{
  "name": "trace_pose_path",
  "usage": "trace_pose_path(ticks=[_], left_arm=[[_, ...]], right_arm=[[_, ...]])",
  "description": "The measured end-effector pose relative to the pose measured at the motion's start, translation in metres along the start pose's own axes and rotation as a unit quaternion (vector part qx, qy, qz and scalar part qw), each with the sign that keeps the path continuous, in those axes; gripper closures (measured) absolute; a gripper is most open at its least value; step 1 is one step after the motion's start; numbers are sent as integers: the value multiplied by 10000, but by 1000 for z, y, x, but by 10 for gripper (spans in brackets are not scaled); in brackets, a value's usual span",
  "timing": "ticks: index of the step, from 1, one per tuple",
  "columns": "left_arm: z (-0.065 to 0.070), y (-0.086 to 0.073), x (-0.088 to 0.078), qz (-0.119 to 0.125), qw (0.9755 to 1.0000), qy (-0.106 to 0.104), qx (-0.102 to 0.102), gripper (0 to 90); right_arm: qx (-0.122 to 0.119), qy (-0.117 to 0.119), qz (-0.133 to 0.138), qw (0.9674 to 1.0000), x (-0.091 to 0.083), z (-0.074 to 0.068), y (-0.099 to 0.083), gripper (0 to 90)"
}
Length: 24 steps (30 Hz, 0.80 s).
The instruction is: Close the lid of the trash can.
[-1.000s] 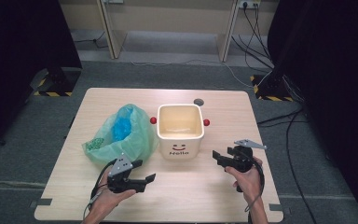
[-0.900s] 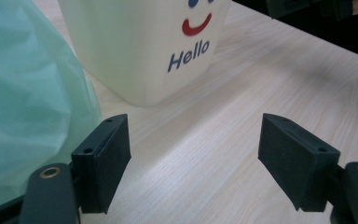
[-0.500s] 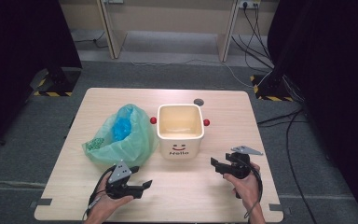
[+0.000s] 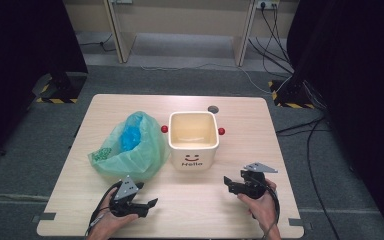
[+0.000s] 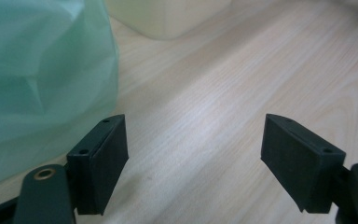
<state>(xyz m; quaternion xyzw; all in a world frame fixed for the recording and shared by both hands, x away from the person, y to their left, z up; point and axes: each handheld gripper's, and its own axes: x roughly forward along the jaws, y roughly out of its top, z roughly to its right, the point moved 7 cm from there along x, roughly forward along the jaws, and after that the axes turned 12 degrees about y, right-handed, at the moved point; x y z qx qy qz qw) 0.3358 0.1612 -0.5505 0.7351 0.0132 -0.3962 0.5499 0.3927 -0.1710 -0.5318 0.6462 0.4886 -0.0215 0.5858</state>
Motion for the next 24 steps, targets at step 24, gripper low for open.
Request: trace_pose_path(ticks=[24], left_arm=[[-10,-15,12,-371,9991,67,176,142]], right_arm=[[-259,-82,-294,9992,-2,-5,-32,157]])
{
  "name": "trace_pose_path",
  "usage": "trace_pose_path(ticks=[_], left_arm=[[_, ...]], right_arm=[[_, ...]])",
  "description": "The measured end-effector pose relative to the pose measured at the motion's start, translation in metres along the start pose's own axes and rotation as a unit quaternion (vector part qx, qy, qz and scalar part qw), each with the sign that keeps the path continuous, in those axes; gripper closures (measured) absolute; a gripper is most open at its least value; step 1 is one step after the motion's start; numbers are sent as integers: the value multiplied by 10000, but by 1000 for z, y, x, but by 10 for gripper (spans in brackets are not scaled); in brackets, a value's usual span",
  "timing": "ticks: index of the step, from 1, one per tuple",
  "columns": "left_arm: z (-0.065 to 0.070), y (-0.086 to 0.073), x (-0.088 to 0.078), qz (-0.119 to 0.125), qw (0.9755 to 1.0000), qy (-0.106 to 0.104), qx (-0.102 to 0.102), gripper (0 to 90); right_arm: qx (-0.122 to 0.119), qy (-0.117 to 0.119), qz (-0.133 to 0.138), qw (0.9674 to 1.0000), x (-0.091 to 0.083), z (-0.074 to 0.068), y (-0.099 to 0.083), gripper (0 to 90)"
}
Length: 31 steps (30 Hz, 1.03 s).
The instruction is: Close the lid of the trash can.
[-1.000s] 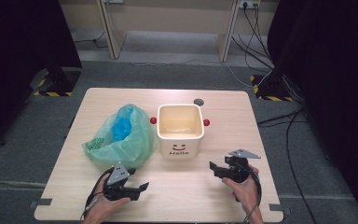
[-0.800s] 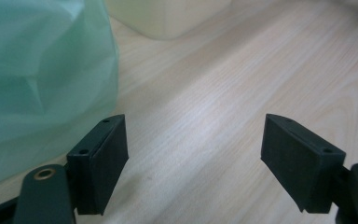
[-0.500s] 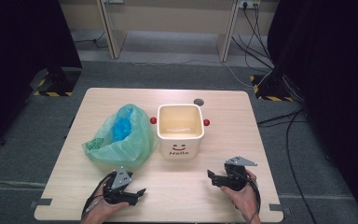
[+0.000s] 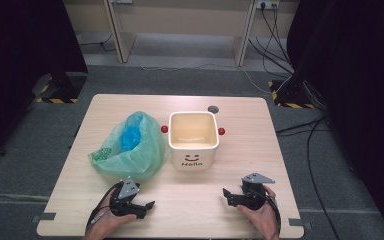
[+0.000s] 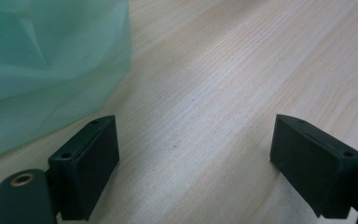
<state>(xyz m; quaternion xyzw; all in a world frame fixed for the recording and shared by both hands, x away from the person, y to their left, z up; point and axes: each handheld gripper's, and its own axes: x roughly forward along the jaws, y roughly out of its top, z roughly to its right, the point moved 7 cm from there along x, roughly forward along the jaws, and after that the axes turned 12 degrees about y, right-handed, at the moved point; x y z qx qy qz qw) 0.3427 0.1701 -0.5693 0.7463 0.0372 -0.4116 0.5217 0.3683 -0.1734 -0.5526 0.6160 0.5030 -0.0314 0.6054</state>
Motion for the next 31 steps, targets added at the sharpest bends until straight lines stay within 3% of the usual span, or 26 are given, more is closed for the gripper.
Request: trace_pose_path(ticks=[9,18,31], left_arm=[[0,0,0,-3,10000,-1,-2,141],[0,0,0,-3,10000,-1,-2,140],[0,0,0,-5,10000,3,-7,139]], right_arm=[[-181,-190,-217,9994,1,2,-10,154],[-462,-398,-227,9979,1,4,-15,121],[-481,-408,-178,9979,2,4,-15,105]])
